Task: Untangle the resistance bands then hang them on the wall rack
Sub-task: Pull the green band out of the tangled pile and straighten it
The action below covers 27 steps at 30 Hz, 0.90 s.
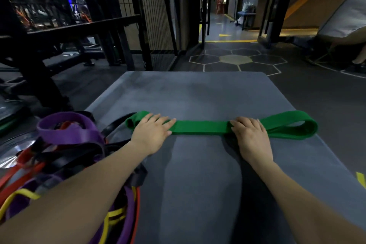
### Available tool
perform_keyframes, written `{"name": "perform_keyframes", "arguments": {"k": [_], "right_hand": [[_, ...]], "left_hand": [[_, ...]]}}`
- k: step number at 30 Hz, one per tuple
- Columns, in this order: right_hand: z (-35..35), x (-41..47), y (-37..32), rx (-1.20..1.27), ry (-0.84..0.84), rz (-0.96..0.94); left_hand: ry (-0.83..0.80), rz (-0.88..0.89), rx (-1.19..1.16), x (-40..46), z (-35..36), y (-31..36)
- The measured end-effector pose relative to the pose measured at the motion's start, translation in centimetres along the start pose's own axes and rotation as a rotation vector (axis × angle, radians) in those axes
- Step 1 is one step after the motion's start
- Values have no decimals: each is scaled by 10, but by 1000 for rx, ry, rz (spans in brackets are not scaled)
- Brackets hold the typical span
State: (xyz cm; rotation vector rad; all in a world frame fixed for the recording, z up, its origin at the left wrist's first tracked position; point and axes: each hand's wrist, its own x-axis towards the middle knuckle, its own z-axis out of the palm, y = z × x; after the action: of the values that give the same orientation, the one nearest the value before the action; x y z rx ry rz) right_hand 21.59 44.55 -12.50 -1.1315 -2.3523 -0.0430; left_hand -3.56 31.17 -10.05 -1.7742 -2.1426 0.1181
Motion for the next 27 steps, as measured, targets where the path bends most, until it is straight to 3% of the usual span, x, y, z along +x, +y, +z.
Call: {"name": "perform_keyframes", "arguments": {"k": [3, 6, 8, 13, 15, 19, 21, 25, 27], "right_hand": [[-3, 0, -2, -28, -7, -24], [-7, 1, -6, -32, 4, -80], [-9, 4, -16, -40, -25, -144], [-6, 26, -78, 35, -226, -346], [3, 28, -96, 42, -318, -337], [6, 27, -104, 2, -257, -289], [0, 31, -108, -43, -278, -308], [-7, 38, -130, -208, -298, -367], [-8, 39, -141, -306, -326, -412]], "left_hand": [[-68, 0, -4, 5, -4, 2], [-100, -34, -342, 11, -13, -8], [-2, -70, -604, 15, -17, -15], [143, -300, -956, 16, -24, -24], [187, -353, -944, 16, -27, -32], [227, -447, -828, 5, -30, -62], [128, -496, -743, 2, -27, -77], [-261, -488, -543, -3, -4, -85], [-280, -504, -481, -4, 1, -84]]}}
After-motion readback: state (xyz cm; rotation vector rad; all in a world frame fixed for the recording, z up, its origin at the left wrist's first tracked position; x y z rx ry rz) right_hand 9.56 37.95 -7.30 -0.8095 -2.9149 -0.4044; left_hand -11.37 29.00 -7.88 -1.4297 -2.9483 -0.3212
